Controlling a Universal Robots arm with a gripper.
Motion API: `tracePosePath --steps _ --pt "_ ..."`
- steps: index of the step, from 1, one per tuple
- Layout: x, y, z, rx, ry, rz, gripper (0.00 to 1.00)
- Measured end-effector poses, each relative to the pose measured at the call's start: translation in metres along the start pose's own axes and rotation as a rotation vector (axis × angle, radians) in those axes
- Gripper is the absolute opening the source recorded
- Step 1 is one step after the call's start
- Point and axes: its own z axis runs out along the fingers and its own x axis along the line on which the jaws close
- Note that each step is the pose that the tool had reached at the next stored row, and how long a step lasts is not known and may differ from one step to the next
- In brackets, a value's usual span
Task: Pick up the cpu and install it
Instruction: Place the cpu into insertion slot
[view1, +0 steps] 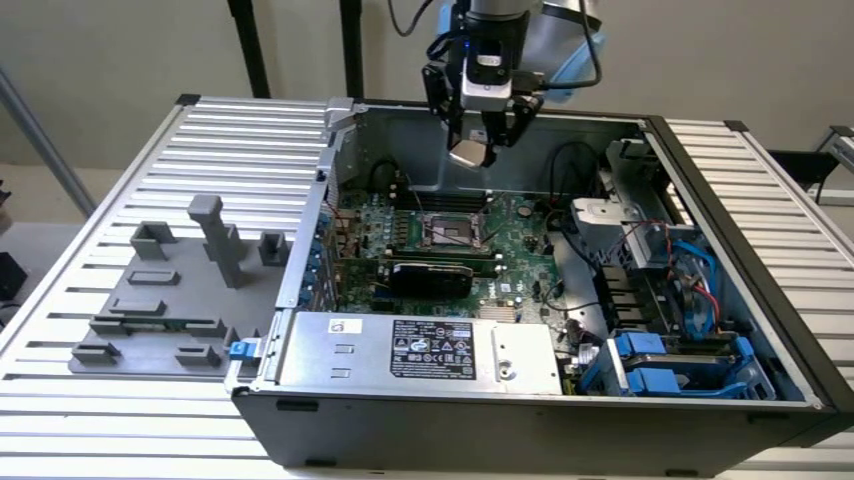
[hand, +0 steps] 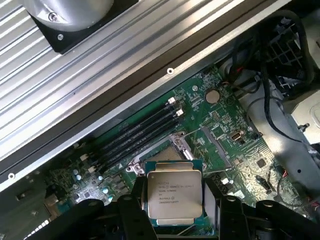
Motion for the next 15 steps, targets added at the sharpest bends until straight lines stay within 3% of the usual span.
tracePosePath --steps 15 --pt "0.0 -0.0009 0.0148 -0.0006 -0.0167 0.273 0.55"
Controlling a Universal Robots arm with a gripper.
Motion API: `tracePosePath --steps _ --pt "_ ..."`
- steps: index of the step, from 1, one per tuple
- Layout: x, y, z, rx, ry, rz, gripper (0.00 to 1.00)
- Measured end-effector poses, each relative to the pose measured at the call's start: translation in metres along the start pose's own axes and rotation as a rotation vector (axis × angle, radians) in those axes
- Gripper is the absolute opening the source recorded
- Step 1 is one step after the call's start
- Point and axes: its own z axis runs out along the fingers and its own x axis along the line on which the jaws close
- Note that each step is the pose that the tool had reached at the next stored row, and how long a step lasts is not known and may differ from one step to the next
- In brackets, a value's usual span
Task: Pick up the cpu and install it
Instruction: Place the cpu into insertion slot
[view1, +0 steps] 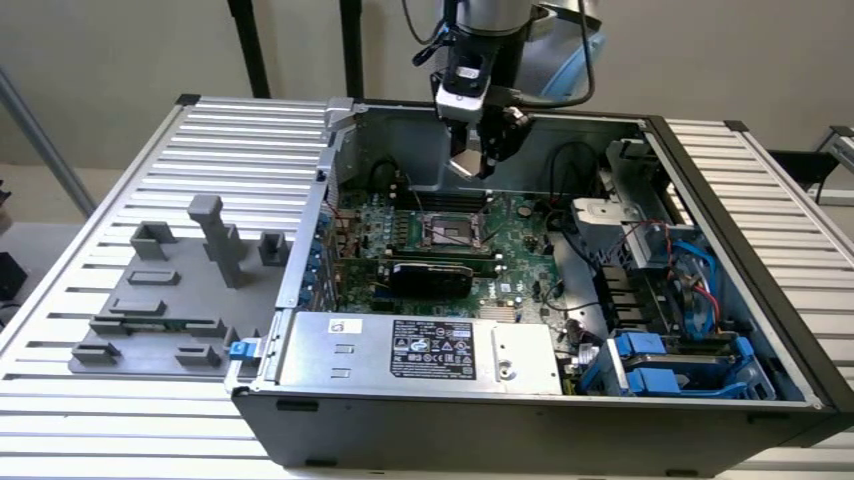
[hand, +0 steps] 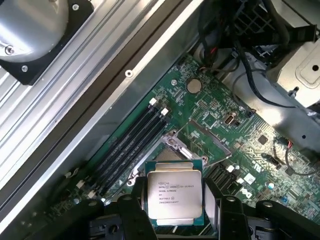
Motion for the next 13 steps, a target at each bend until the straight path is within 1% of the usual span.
tracePosePath --steps 13 --pt "0.0 -0.0008 0.0134 -0.0004 -0.0145 0.235 0.55"
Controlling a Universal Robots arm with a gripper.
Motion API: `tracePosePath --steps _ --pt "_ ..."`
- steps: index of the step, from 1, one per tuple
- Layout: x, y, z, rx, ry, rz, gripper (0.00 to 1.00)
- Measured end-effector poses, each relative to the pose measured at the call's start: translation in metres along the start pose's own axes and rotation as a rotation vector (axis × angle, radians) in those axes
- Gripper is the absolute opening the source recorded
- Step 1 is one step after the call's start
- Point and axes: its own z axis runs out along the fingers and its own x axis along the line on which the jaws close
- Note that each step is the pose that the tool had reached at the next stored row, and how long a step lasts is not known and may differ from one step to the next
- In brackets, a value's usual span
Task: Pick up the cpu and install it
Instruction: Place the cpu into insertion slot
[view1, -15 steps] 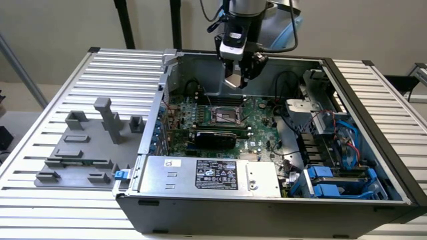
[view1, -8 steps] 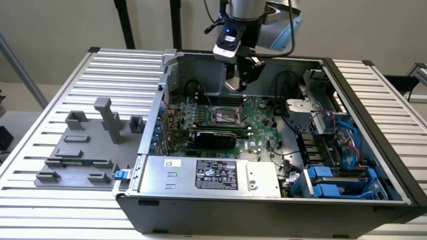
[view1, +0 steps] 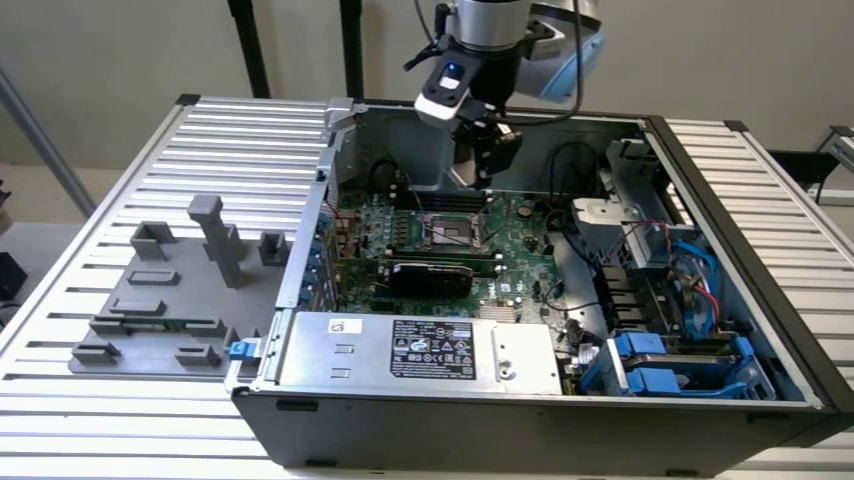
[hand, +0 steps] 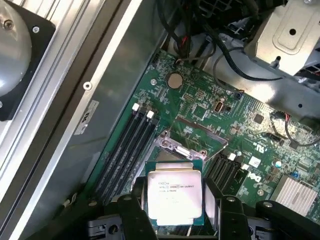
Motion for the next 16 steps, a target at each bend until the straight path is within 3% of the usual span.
tracePosePath --steps 16 --pt "0.0 -0.001 0.0158 -0.0002 -0.0177 0.289 0.55"
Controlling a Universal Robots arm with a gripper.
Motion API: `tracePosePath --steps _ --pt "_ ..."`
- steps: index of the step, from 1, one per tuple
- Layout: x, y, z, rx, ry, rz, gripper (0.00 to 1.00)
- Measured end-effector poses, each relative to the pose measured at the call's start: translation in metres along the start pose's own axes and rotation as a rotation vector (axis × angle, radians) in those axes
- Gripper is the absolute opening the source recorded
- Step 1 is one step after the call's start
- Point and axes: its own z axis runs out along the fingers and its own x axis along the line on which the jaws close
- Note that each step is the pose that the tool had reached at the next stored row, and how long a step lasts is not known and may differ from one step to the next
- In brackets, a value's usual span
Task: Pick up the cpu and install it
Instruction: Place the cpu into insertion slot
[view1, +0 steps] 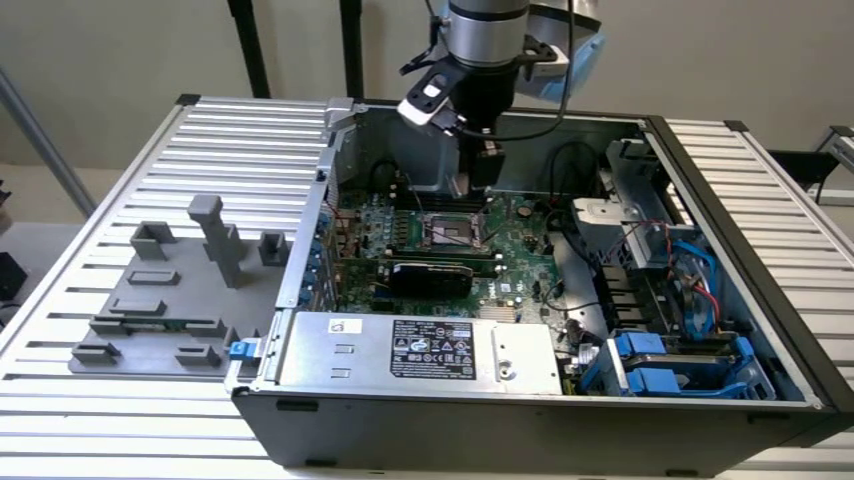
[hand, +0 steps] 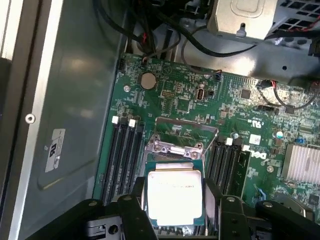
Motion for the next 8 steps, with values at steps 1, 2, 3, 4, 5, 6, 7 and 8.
tracePosePath --steps 1,2,3,4,5,6,7,8 --pt "0.0 -0.0001 0.0006 0.0002 -0.0006 0.012 0.55" --pt "0.0 -0.0002 0.0012 0.0005 -0.0011 0.021 0.55" --pt "0.0 -0.0004 0.0016 0.001 -0.0017 0.029 0.55" --pt "0.0001 -0.0006 0.0021 0.0014 -0.0021 0.037 0.55" --pt "0.0001 -0.0007 0.0025 0.002 -0.0026 0.046 0.55" --pt "0.0001 -0.001 0.003 0.0026 -0.0029 0.053 0.55" --pt "0.0002 -0.0014 0.0036 0.0032 -0.0032 0.058 0.55" --pt "0.0003 -0.0023 0.0044 0.0039 -0.0033 0.062 0.55"
